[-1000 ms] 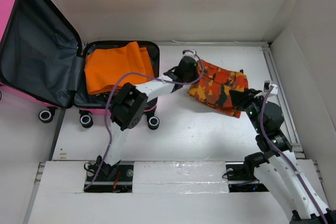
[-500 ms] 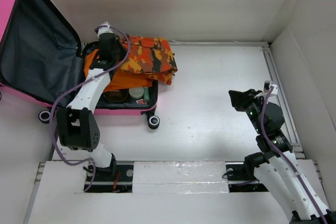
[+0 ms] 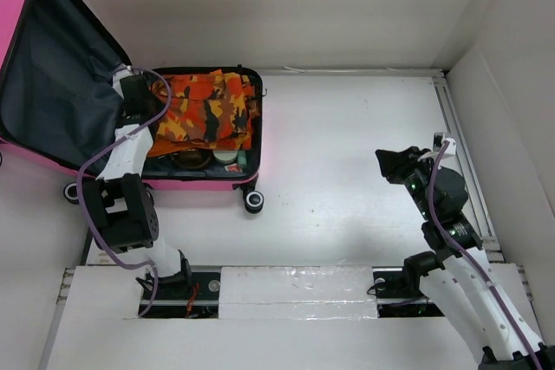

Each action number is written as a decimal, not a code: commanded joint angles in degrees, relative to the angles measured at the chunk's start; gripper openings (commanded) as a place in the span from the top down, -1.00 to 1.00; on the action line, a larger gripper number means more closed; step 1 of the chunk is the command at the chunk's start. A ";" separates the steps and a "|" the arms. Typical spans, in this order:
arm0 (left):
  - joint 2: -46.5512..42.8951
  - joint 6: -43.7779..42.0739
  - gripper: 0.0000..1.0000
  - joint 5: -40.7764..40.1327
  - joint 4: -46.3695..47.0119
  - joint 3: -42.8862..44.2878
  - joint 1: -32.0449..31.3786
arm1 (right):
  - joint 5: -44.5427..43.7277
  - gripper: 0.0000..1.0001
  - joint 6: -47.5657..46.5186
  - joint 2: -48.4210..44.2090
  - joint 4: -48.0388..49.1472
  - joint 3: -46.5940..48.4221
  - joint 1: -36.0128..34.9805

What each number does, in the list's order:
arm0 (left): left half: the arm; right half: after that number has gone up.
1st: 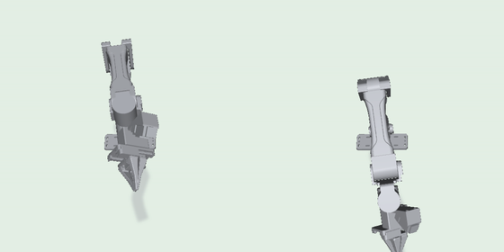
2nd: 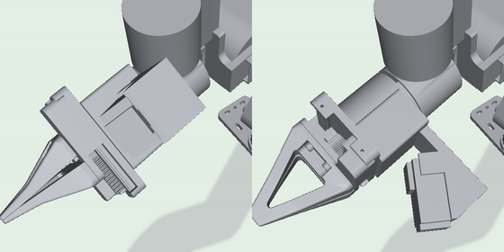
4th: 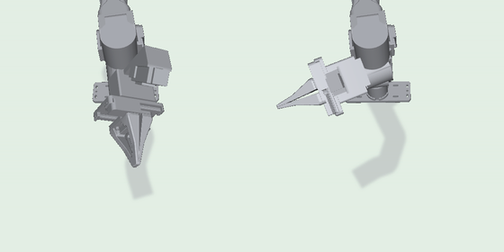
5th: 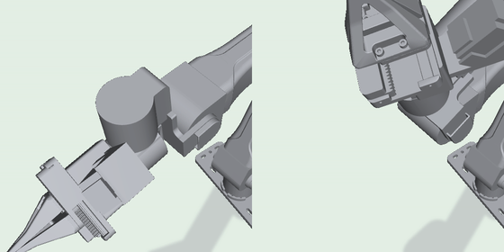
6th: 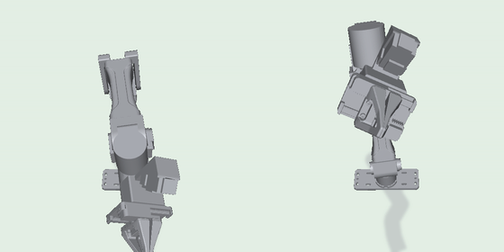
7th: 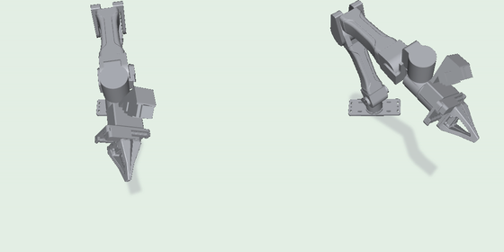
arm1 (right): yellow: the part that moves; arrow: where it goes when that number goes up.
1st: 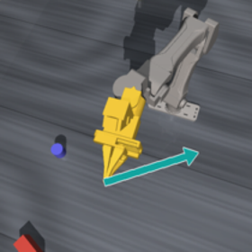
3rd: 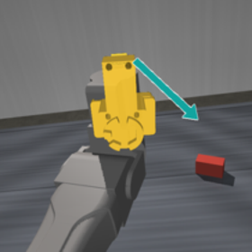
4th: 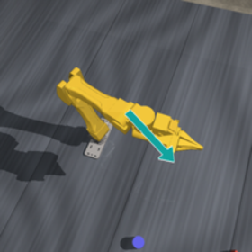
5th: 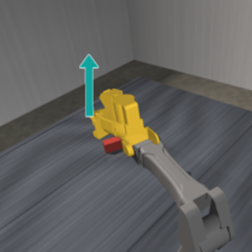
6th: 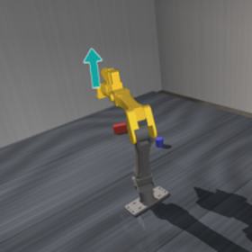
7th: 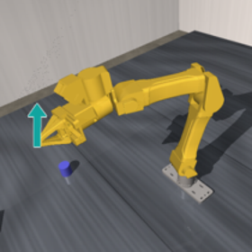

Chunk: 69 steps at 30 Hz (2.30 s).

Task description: Pack the luggage

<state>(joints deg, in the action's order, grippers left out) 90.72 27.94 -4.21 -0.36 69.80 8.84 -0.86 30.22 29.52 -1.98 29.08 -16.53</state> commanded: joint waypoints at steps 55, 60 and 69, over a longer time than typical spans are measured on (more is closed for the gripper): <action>-29.90 7.29 -0.54 -51.42 -37.16 7.73 5.31 | 23.80 0.55 -2.62 7.75 12.35 0.63 -0.34; -30.51 7.92 -0.68 -61.52 -37.87 5.08 5.31 | 23.19 0.27 -3.15 9.31 11.82 0.01 -0.34; -21.11 6.86 -0.69 -57.89 -38.57 12.44 12.40 | 25.48 0.20 -3.67 12.58 12.35 1.24 -1.48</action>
<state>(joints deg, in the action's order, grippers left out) 68.84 30.83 -65.82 -35.42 76.86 15.77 24.25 27.64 43.24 6.76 29.08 -16.84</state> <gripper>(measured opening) 0.856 0.399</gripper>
